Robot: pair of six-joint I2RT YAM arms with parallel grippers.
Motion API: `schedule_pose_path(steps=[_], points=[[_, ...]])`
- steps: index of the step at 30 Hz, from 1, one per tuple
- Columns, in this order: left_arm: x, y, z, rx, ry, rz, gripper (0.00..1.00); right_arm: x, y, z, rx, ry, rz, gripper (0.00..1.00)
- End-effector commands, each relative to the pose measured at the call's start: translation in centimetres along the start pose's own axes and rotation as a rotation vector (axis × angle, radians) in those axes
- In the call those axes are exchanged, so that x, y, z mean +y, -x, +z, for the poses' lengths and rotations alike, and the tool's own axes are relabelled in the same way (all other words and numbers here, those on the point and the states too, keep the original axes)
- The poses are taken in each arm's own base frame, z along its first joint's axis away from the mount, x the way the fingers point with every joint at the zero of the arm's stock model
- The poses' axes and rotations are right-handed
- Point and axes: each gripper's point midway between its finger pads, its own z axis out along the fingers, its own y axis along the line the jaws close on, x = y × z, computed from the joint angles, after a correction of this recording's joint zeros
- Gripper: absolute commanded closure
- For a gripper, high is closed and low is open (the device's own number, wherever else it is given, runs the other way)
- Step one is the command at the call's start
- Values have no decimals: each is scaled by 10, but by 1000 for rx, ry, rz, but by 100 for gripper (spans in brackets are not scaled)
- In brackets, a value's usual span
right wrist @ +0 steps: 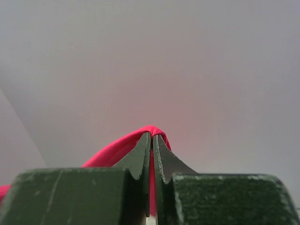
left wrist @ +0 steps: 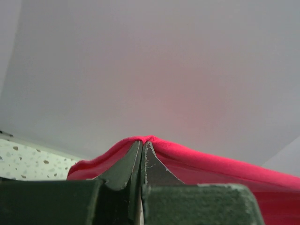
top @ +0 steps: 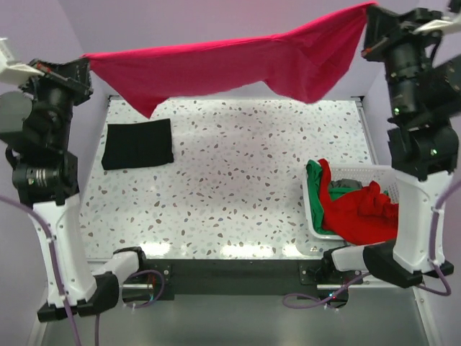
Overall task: Fold and stack the t-shirts
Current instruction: Flatten the tshirt out
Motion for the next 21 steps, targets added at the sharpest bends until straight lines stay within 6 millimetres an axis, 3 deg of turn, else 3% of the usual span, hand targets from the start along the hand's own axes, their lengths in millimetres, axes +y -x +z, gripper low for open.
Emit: schedule_pose_path(steps=[1,6,9,11,14,15,16,18,19,20,21], points=[[-8,56,-36,-203,56,-1,100,-4,62,-19,-190,-31,-28,100],[-17,84,-58,-290,68,10,100,3,94,-38,-267,-2,-19,100],[-17,84,-56,-289,67,13,100,5,89,-33,-261,8,-8,100],[-4,66,-42,-239,93,11,100,2,67,-20,-220,0,-3,100],[26,22,-11,-132,139,21,100,-4,10,11,-100,-15,3,100],[47,-7,7,-69,173,25,100,-6,-17,27,-50,-23,2,100],[58,-23,18,-32,185,28,100,-11,-49,39,9,-31,1,100],[85,-65,41,52,209,44,100,-16,-90,57,77,-43,1,100],[102,-95,61,127,220,46,100,-26,-144,77,168,-71,-13,100],[116,-115,73,171,231,57,100,-32,-170,86,211,-85,-19,100],[141,-156,96,262,249,52,100,-39,-205,95,272,-104,-30,100]])
